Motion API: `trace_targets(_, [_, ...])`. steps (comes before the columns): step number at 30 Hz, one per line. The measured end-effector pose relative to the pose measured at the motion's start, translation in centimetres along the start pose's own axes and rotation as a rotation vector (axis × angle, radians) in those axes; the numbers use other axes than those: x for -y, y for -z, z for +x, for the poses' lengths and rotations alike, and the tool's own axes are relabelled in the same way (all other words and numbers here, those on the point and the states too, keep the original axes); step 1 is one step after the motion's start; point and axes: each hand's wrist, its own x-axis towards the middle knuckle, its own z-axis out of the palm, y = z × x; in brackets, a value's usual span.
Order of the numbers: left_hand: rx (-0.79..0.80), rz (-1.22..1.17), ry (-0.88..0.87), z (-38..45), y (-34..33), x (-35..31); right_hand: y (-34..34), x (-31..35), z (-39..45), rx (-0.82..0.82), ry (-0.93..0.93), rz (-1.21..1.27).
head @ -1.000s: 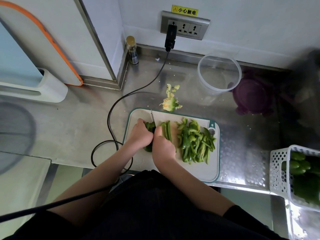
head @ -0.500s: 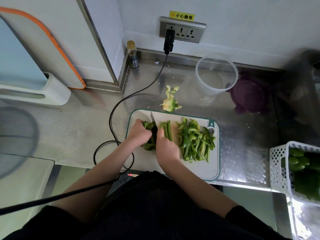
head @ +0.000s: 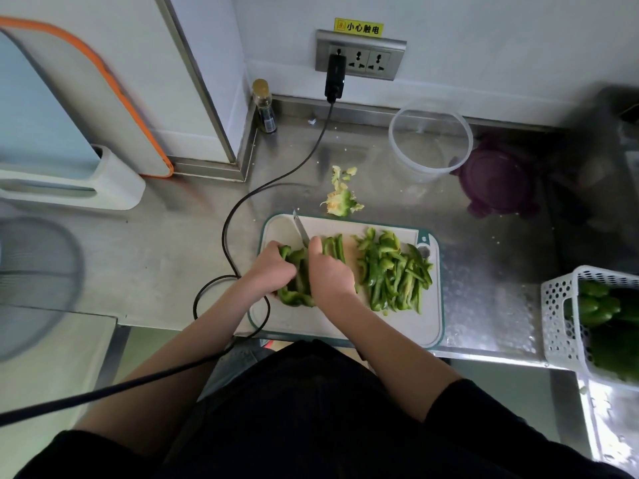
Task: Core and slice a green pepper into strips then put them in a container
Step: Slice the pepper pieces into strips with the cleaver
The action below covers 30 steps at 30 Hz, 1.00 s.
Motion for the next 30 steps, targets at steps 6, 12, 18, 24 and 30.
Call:
trace_targets(6, [-0.049, -0.053, -0.020, 0.4, 0.7, 0.0, -0.2, -2.7, -1.4, -0.094, -0.186, 0.207])
trace_targets(12, [-0.062, -0.043, -0.058, 1.0, -0.7, -0.6, 1.2, -2.8, -2.1, -0.112, -0.175, 0.516])
trace_targets(18, [-0.095, -0.046, -0.092, 1.1, -1.4, -0.3, -0.8, -2.4, -3.0, -0.056, -0.096, 0.393])
trace_targets(24, [-0.098, -0.048, -0.083, 1.4, -1.5, -0.5, -1.2, -2.0, -2.7, -0.045, -0.108, 0.363])
trace_targets(30, [-0.113, -0.030, -0.092, 1.5, -1.7, -0.3, -1.3, -2.1, -2.6, -0.054, -0.107, 0.384])
